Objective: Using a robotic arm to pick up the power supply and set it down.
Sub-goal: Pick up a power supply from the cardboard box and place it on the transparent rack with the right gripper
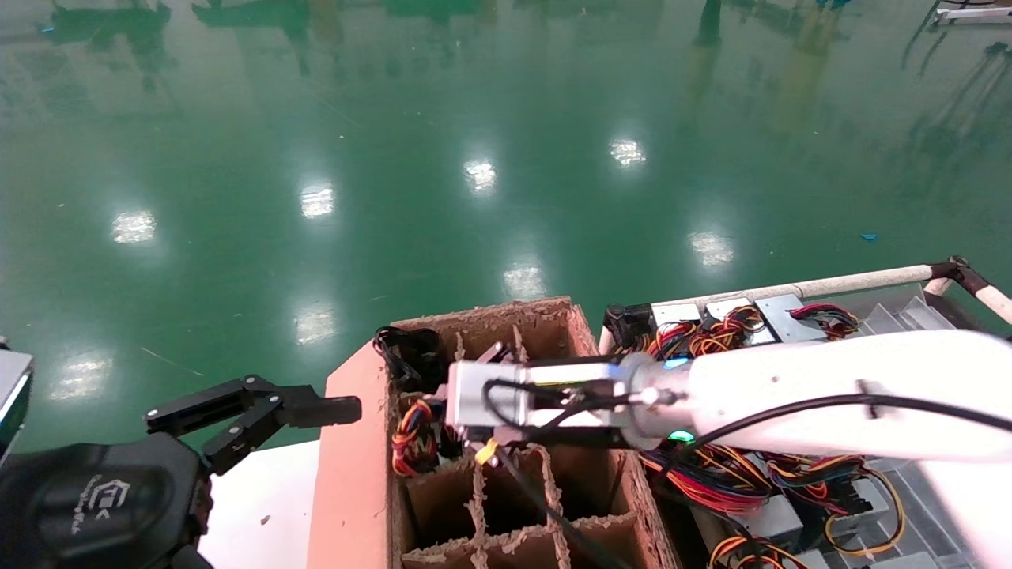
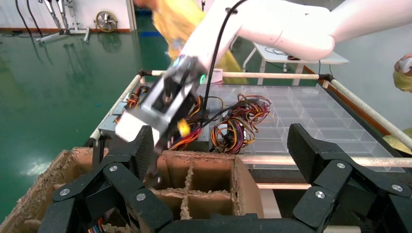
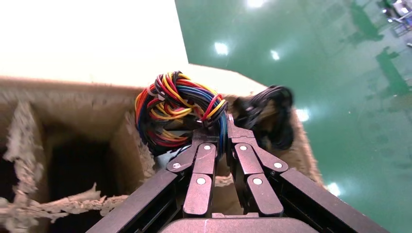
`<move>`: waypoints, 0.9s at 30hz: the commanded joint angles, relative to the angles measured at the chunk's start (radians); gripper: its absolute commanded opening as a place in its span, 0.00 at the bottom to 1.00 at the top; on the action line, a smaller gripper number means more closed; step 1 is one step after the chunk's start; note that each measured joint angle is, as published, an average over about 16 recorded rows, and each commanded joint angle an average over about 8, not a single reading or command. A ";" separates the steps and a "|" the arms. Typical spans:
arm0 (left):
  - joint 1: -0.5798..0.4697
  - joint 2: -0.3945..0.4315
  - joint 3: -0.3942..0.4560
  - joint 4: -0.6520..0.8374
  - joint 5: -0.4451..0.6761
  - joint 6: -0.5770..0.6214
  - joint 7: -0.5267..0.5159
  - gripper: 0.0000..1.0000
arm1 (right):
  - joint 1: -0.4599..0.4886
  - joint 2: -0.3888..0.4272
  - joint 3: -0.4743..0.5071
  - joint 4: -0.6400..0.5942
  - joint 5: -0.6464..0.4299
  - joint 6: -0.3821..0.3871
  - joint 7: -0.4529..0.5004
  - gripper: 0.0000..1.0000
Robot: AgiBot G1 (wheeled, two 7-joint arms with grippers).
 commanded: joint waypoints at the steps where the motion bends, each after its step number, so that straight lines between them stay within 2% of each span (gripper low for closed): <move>1: 0.000 0.000 0.000 0.000 0.000 0.000 0.000 1.00 | 0.001 0.019 0.015 0.027 0.022 -0.009 0.029 0.00; 7: 0.000 0.000 0.000 0.000 0.000 0.000 0.000 1.00 | 0.019 0.092 0.090 0.102 0.121 -0.019 0.089 0.00; 12: 0.000 0.000 0.000 0.000 0.000 0.000 0.000 1.00 | 0.048 0.158 0.167 0.150 0.207 -0.017 0.103 0.00; 20: 0.000 0.000 0.000 0.000 0.000 0.000 0.000 1.00 | 0.089 0.281 0.303 0.160 0.351 -0.034 0.050 0.00; 27: 0.000 0.000 0.000 0.000 0.000 0.000 0.000 1.00 | 0.106 0.439 0.393 0.102 0.426 -0.103 0.007 0.00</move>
